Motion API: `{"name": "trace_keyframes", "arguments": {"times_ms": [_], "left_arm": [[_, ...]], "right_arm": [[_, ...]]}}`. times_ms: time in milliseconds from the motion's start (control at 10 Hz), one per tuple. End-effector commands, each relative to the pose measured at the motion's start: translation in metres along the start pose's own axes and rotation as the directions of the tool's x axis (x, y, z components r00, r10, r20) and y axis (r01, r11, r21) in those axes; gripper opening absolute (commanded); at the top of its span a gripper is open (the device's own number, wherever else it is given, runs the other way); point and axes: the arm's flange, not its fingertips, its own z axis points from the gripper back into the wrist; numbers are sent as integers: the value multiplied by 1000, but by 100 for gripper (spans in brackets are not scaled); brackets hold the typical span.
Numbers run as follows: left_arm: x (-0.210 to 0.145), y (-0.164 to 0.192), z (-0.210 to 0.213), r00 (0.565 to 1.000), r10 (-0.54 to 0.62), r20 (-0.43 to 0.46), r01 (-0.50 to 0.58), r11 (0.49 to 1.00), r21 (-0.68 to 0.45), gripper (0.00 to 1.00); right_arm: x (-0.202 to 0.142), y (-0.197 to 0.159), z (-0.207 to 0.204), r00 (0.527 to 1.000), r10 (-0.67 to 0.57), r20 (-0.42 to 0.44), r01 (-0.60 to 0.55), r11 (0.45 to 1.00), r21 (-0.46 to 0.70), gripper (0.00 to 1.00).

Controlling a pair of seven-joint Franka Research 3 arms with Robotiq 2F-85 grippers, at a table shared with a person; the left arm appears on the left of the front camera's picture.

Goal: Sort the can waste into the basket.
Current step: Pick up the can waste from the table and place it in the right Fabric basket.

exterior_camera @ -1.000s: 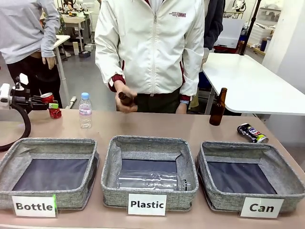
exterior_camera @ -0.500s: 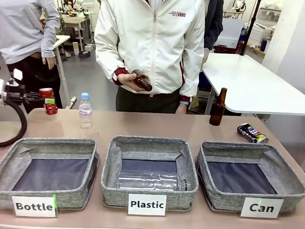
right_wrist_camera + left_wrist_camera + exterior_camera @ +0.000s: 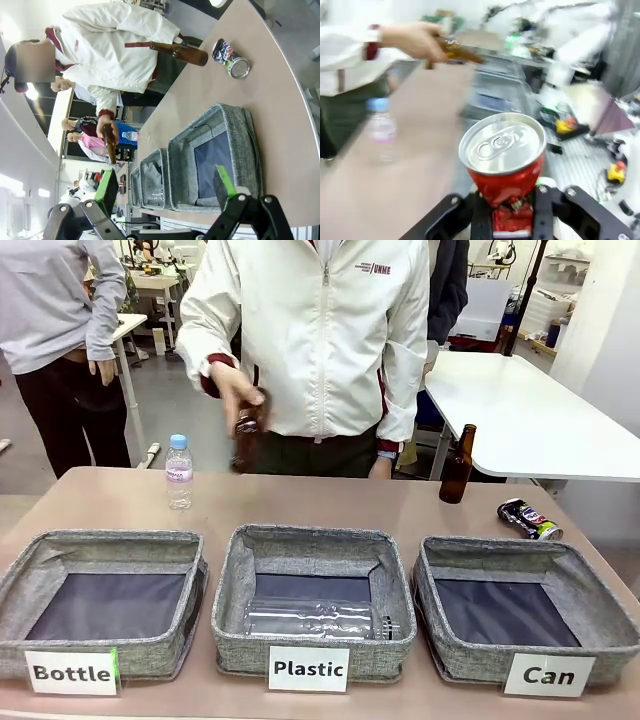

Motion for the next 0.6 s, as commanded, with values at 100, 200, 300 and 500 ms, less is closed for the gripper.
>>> {"name": "trace_keyframes", "arguments": {"times_ms": [100, 200, 300, 500], "left_arm": [[-12, -35, -20, 967, -112, -227, 108, 994, -29, 0], [-11, -38, 2, 969, -80, -235, 73, 997, -40, 0], [-14, -51, 38, 966, -63, -253, 56, 998, -33, 0], [-43, -96, 125, 961, -44, -271, 58, 997, 45, 0]], "right_arm": [[3, 1, 0, 1000, 25, 16, -25, 999, 22, 100], [3, 1, 0, 1000, 25, 16, -25, 999, 22, 100], [3, 1, 0, 1000, 25, 16, -25, 999, 22, 100], [3, 1, 0, 1000, 25, 16, -25, 999, 22, 100]]}}
